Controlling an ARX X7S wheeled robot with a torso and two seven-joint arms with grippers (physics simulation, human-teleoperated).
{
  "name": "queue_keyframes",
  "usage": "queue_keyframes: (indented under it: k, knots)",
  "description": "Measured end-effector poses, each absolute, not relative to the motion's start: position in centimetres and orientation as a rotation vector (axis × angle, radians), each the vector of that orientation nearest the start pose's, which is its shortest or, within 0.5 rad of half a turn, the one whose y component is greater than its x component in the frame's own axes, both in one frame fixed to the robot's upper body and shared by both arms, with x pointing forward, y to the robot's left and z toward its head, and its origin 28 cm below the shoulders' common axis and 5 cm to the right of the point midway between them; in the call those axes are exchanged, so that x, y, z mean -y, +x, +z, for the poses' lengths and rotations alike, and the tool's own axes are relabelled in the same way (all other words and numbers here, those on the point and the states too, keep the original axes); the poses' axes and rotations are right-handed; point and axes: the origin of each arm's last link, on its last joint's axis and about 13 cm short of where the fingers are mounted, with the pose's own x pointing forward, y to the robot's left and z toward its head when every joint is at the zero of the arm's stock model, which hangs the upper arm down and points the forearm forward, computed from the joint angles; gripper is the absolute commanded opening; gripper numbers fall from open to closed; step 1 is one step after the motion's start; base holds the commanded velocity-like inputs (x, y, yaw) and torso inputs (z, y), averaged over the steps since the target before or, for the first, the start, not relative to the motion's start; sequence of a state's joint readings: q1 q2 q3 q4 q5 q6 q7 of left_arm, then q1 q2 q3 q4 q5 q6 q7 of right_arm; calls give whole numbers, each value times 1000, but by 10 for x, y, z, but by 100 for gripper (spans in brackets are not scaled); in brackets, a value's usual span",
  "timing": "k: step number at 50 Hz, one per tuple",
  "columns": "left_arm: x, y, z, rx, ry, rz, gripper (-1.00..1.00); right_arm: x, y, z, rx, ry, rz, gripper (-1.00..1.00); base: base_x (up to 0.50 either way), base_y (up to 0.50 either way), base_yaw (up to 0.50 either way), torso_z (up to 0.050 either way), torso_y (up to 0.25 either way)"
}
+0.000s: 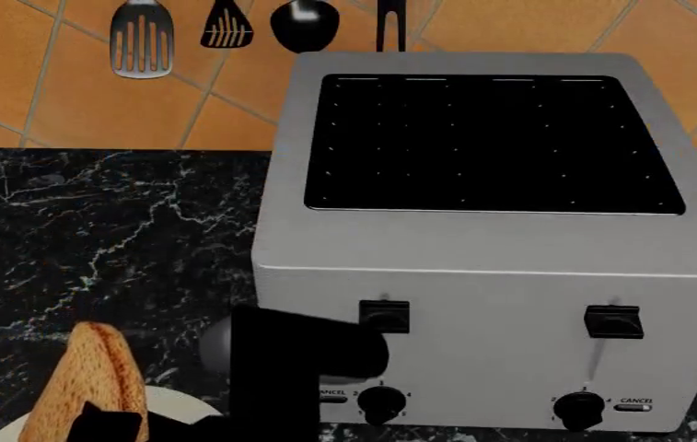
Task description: Place the toasted item on a plate.
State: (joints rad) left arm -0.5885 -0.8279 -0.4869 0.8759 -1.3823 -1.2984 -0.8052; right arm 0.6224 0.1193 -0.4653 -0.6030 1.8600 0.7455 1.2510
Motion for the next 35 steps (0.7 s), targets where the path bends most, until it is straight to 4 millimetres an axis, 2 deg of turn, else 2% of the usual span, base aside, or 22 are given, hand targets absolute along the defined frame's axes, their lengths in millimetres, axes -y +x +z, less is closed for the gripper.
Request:
queue_keyframes:
  k: [35]
  knots:
    - [-301, 167, 270, 205, 211, 233, 100, -2, 162, 227, -530, 573, 580, -100, -1, -2, -1, 0, 0]
